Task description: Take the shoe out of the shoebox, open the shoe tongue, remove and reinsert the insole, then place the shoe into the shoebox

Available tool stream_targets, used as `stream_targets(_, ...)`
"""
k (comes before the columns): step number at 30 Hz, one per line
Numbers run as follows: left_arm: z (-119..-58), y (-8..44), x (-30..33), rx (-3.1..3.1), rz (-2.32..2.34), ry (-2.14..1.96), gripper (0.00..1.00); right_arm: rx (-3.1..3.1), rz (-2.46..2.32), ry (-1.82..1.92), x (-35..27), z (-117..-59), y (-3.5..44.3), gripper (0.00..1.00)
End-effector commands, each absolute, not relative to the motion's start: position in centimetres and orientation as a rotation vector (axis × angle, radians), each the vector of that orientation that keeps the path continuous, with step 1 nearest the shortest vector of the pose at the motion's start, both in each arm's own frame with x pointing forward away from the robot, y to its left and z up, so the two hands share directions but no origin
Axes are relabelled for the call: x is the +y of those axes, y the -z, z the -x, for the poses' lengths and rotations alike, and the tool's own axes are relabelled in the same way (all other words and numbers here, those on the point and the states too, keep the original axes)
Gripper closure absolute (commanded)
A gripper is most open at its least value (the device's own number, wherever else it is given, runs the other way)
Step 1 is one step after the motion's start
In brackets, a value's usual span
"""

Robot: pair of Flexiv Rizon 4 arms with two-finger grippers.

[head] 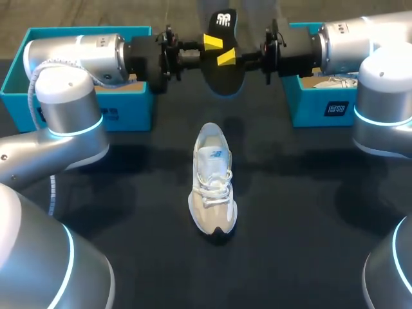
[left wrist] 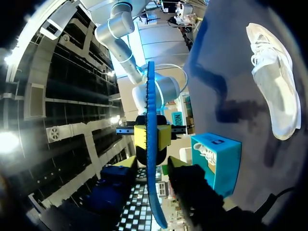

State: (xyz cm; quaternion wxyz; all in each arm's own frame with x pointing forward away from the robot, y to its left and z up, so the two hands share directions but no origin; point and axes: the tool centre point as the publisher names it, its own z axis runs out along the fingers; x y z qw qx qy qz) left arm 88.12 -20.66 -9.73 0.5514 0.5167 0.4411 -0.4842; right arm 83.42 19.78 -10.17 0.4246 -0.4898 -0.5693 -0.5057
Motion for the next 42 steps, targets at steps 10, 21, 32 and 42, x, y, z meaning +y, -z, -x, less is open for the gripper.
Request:
stream_targets(10,-87.3,11.4,-16.8,1.003,-1.383,1.187,0.0,-1.6,1.107,1.431,18.2,-83.6,10.7,1.0)
stream_targets(21,-86.0,13.7,-14.2,1.013,-1.598,1.133,0.0,-1.804,0.809,1.62,19.3,-84.6,9.8,1.0)
stream_targets(32,-86.0,15.4,-13.0,1.044,-1.692,1.093,0.0,-1.848,0.717,1.6,19.9,-85.0,9.2,1.0)
stream_targets(42,-86.0,15.4,-13.0,1.044,-1.692,1.093,0.0,-1.848,0.717,1.6,19.9,-85.0,9.2,1.0)
